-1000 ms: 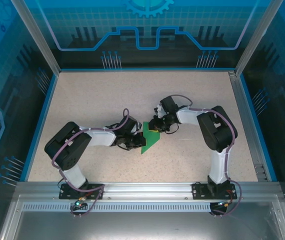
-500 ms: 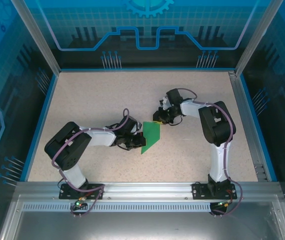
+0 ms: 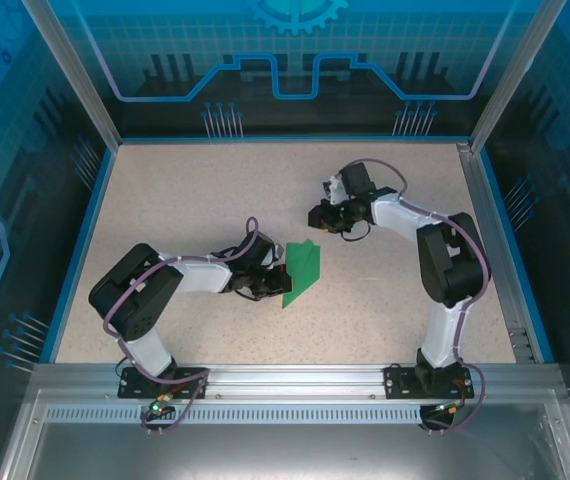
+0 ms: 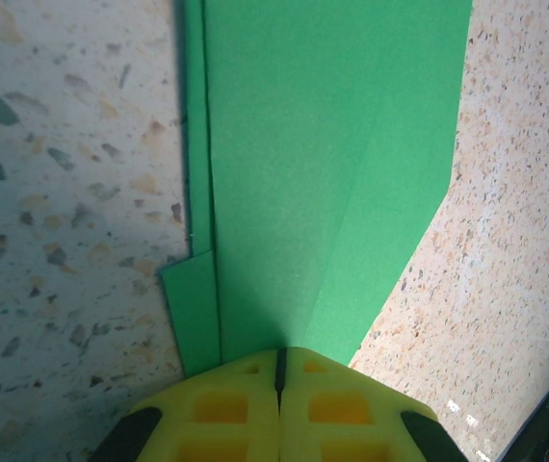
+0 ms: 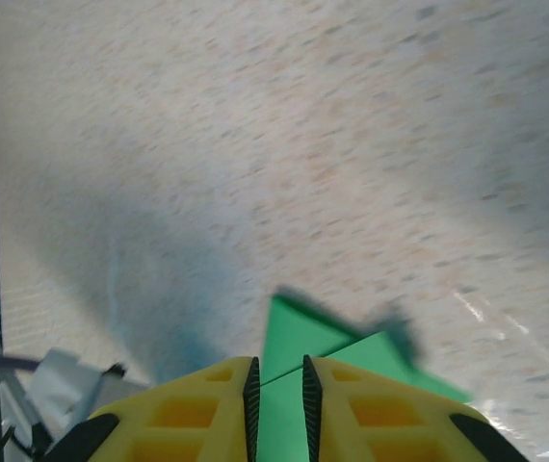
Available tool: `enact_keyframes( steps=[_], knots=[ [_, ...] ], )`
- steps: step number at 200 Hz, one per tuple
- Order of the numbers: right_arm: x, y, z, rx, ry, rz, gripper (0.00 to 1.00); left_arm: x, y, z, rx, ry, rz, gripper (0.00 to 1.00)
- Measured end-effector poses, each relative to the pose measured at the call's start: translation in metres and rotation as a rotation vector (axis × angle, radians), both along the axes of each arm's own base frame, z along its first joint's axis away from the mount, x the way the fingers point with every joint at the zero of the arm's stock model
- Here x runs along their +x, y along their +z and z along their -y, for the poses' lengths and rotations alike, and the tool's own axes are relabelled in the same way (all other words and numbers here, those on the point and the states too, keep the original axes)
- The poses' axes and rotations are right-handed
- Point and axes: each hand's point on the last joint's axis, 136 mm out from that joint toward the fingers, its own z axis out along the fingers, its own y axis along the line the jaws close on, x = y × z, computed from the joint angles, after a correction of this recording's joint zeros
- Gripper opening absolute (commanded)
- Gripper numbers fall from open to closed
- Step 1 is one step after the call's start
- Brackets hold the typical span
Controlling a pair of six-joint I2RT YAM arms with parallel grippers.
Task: Fold a paper plane with a square sheet of paper (pick it up from the middle)
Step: Fourth fold the wing at the center of the table.
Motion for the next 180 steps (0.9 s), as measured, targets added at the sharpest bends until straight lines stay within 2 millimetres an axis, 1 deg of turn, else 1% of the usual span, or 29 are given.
enact_keyframes(
  steps=[6, 17, 34, 42, 59, 75, 98, 118, 129, 146, 170, 180],
  knots=[
    [-0.006, -0.001, -0.006, 0.002, 0.015, -0.001, 0.20, 0.000, 0.000, 0.000, 0.000, 0.000, 0.000, 0.08],
    [-0.020, -0.009, -0.015, 0.004, 0.041, -0.018, 0.20, 0.000, 0.000, 0.000, 0.000, -0.003, 0.002, 0.08],
    [-0.042, -0.030, -0.022, -0.008, 0.066, -0.076, 0.19, 0.000, 0.001, 0.000, 0.003, -0.003, -0.002, 0.08],
    [-0.050, -0.039, -0.023, -0.018, 0.071, -0.102, 0.18, 0.000, 0.001, 0.000, 0.004, -0.003, -0.003, 0.09],
    [-0.060, -0.057, -0.023, -0.033, 0.071, -0.145, 0.16, 0.000, 0.002, 0.000, 0.007, -0.003, -0.008, 0.09],
    [-0.064, -0.071, -0.022, -0.044, 0.066, -0.173, 0.16, 0.000, 0.002, -0.001, 0.019, -0.001, -0.016, 0.11],
    [-0.064, -0.072, -0.024, -0.031, 0.067, -0.171, 0.15, -0.002, 0.004, -0.006, 0.049, 0.010, -0.034, 0.13],
    [-0.064, -0.073, -0.024, -0.027, 0.067, -0.167, 0.15, -0.005, 0.007, -0.012, 0.073, 0.016, -0.065, 0.19],
    [-0.064, -0.073, -0.024, -0.023, 0.067, -0.163, 0.15, -0.004, 0.012, -0.015, 0.076, 0.024, -0.073, 0.22],
    [-0.064, -0.073, -0.024, -0.019, 0.067, -0.156, 0.15, 0.006, 0.029, -0.011, 0.049, 0.031, -0.062, 0.24],
    [-0.064, -0.073, -0.024, -0.016, 0.067, -0.149, 0.15, 0.026, 0.058, 0.005, -0.027, 0.024, -0.012, 0.24],
    [-0.064, -0.073, -0.024, -0.015, 0.064, -0.151, 0.15, 0.033, 0.066, 0.012, -0.056, 0.018, 0.002, 0.24]
  ],
)
